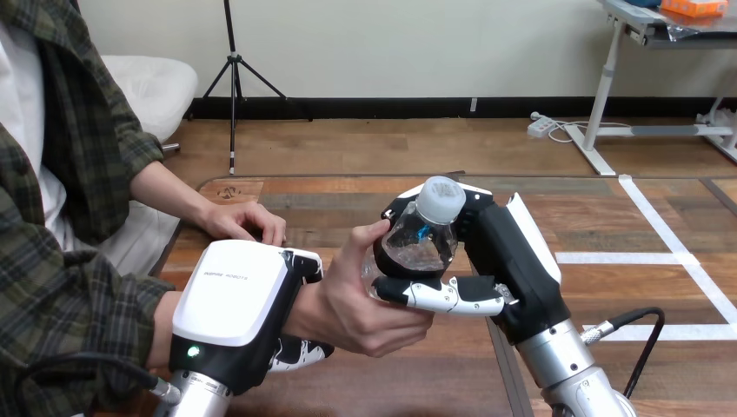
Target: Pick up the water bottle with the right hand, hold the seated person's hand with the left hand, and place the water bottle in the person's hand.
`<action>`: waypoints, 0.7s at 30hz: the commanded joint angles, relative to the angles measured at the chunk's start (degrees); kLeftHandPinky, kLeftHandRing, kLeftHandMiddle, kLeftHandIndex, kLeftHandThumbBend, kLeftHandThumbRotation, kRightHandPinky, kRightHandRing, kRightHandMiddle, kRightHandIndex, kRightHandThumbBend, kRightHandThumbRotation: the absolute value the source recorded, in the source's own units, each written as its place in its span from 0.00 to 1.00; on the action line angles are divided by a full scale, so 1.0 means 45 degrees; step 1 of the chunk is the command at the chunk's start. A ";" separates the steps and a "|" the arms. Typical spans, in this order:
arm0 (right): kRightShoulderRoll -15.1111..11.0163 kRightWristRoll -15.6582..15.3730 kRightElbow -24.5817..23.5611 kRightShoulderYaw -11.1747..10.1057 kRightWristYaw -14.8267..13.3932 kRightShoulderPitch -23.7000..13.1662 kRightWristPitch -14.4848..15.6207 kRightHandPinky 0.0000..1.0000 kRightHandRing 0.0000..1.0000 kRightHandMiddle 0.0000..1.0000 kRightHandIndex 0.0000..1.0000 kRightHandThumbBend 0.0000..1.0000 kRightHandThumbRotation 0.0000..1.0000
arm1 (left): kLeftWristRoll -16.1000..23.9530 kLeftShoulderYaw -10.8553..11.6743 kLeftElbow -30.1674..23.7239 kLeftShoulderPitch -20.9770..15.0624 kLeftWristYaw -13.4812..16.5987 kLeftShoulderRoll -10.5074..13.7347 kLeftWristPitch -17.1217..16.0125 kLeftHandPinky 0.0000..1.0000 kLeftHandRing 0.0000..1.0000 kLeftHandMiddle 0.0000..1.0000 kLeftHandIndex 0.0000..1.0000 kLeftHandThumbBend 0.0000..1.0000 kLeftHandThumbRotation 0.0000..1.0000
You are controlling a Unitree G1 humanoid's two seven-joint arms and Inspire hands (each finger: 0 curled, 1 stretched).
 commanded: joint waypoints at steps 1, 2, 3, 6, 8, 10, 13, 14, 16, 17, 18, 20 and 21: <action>0.0035 0.0009 -0.0680 0.0036 0.0032 -0.0474 -0.0306 0.42 0.44 0.49 0.55 0.70 0.00 | -0.0041 0.0047 -0.0329 -0.0483 0.0237 -0.0040 -0.0068 0.26 0.28 0.32 0.31 0.88 0.00; 0.0012 -0.0003 -0.0717 0.0046 0.0046 -0.0462 -0.0242 0.43 0.45 0.50 0.56 0.71 0.00 | -0.0038 0.0048 -0.0326 -0.0482 0.0240 -0.0039 -0.0064 0.26 0.28 0.32 0.31 0.88 0.00; -0.0003 -0.0012 -0.0742 0.0052 0.0055 -0.0454 -0.0200 0.43 0.46 0.51 0.57 0.71 0.00 | -0.0035 0.0049 -0.0325 -0.0481 0.0241 -0.0038 -0.0062 0.26 0.28 0.32 0.31 0.88 0.00; -0.0124 -0.0206 -0.0874 0.0071 0.0033 -0.0428 0.0004 0.46 0.50 0.57 0.62 0.73 0.00 | -0.0037 0.0052 -0.0334 -0.0477 0.0227 -0.0047 -0.0044 0.26 0.28 0.32 0.31 0.88 0.00; -0.0154 -0.0178 -0.0921 0.0089 0.0093 -0.0414 0.0085 0.51 0.57 0.63 0.68 0.75 0.02 | -0.0044 0.0058 -0.0345 -0.0474 0.0231 -0.0047 -0.0049 0.26 0.28 0.32 0.31 0.88 0.00; -0.0197 -0.0257 -0.1023 0.0103 0.0079 -0.0390 0.0224 0.54 0.61 0.67 0.70 0.76 0.04 | -0.0022 0.0060 -0.0377 -0.0466 0.0194 -0.0047 -0.0009 0.26 0.28 0.32 0.31 0.88 0.00; -0.0280 -0.0422 -0.1208 0.0125 0.0047 -0.0348 0.0467 0.59 0.68 0.74 0.76 0.79 0.10 | 0.0014 0.0062 -0.0420 -0.0454 0.0135 -0.0051 0.0060 0.26 0.28 0.32 0.31 0.88 0.00; -0.0303 -0.0436 -0.1250 0.0135 0.0068 -0.0338 0.0524 0.62 0.71 0.76 0.78 0.80 0.12 | 0.0013 0.0063 -0.0422 -0.0454 0.0137 -0.0053 0.0066 0.26 0.28 0.32 0.31 0.88 0.00; -0.0348 -0.0433 -0.1319 0.0155 0.0134 -0.0327 0.0617 0.66 0.75 0.81 0.82 0.81 0.15 | 0.0004 0.0061 -0.0423 -0.0453 0.0152 -0.0054 0.0068 0.26 0.28 0.32 0.31 0.88 0.00; -0.0365 -0.0422 -0.1346 0.0163 0.0167 -0.0325 0.0649 0.71 0.81 0.86 0.86 0.83 0.19 | -0.0002 0.0059 -0.0423 -0.0454 0.0162 -0.0053 0.0066 0.26 0.28 0.32 0.31 0.88 0.00; -0.0375 -0.0416 -0.1371 0.0167 0.0190 -0.0321 0.0678 0.73 0.83 0.88 0.88 0.83 0.20 | -0.0006 0.0058 -0.0423 -0.0454 0.0169 -0.0052 0.0065 0.26 0.28 0.32 0.31 0.88 0.00; -0.0402 -0.0388 -0.1376 0.0163 0.0250 -0.0334 0.0720 0.77 0.87 0.91 0.91 0.84 0.23 | -0.0011 0.0056 -0.0411 -0.0458 0.0193 -0.0042 0.0050 0.26 0.28 0.32 0.31 0.88 0.00; -0.0405 -0.0382 -0.1384 0.0158 0.0269 -0.0335 0.0738 0.79 0.88 0.93 0.92 0.85 0.24 | -0.0012 0.0056 -0.0408 -0.0459 0.0199 -0.0039 0.0046 0.26 0.28 0.32 0.31 0.88 0.00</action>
